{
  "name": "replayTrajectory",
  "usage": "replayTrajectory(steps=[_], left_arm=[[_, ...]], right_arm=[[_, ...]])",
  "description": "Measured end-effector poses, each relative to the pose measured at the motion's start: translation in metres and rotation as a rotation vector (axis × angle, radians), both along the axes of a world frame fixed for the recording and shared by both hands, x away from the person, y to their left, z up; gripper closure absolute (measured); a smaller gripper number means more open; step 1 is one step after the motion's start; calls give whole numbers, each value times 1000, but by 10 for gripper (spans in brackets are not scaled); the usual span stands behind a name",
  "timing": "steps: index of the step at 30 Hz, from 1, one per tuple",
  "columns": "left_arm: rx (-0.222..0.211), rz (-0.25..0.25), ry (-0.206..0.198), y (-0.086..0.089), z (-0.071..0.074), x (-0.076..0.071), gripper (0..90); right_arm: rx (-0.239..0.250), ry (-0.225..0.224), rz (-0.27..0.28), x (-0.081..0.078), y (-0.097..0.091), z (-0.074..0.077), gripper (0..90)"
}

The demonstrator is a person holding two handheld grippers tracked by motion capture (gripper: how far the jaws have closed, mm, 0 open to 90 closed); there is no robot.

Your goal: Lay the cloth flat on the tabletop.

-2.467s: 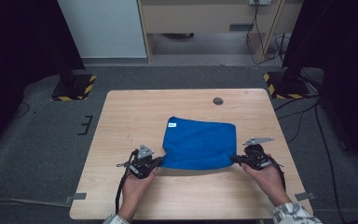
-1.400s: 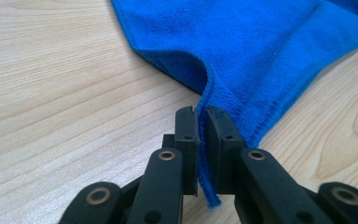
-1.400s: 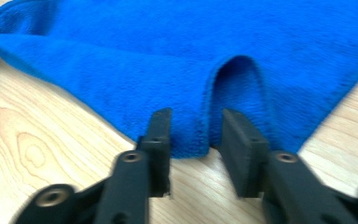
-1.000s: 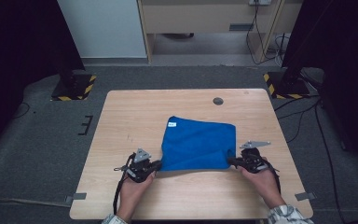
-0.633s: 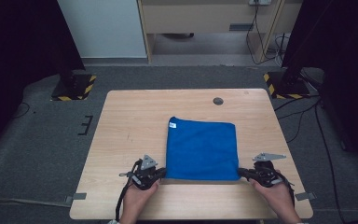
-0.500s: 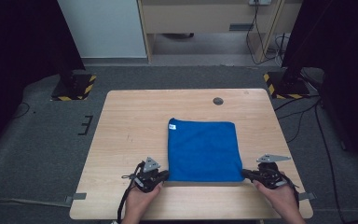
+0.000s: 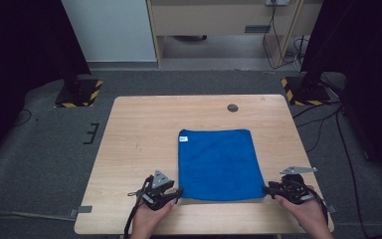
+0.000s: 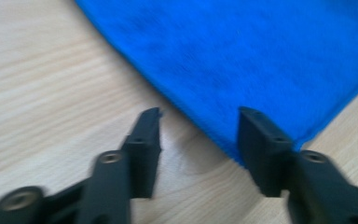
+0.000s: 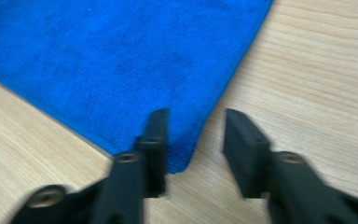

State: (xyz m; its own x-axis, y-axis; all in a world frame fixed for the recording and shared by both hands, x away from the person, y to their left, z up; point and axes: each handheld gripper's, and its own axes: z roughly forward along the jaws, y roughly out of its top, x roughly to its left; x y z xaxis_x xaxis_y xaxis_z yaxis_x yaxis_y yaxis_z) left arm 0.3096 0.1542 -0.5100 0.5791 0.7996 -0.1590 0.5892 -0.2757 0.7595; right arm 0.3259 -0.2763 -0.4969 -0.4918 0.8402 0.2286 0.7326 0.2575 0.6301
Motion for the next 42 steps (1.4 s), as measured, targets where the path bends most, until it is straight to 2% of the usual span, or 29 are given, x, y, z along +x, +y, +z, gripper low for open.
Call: replayTrajectory(steps=[2, 4, 7, 11, 17, 20, 25, 30, 34, 37, 42], left_arm=[[-36, 2, 5, 5, 3, 0, 342], [-39, 15, -14, 8, 5, 0, 301], [-38, 35, -13, 13, 6, 5, 252], [-39, 54, -10, 20, 6, 11, 210], [-28, 71, -11, 25, 5, 17, 169], [-6, 66, -9, 25, 5, 20, 163], [-2, 69, -7, 27, 4, 28, 147], [4, 67, -3, 28, 4, 36, 132], [5, 54, -4, 27, 7, 49, 112], [11, 48, 0, 26, 8, 58, 107], [24, 38, -4, 24, 10, 71, 105]], right_arm=[[2, -18, 2, -1, 0, 1, 488], [7, -29, -1, 0, 1, 1, 437], [7, -57, 0, 3, 3, 1, 364], [10, -84, -1, 8, 9, 1, 278], [11, -113, 4, 16, 22, 3, 224], [6, -114, 17, 21, 32, 4, 187], [6, -126, 61, 24, 53, 6, 156], [12, -149, 142, 25, 82, 8, 157], [14, -147, 207, 26, 107, 8, 167], [8, -149, 243, 26, 123, 6, 199], [5, -162, 312, 24, 150, 5, 304]])
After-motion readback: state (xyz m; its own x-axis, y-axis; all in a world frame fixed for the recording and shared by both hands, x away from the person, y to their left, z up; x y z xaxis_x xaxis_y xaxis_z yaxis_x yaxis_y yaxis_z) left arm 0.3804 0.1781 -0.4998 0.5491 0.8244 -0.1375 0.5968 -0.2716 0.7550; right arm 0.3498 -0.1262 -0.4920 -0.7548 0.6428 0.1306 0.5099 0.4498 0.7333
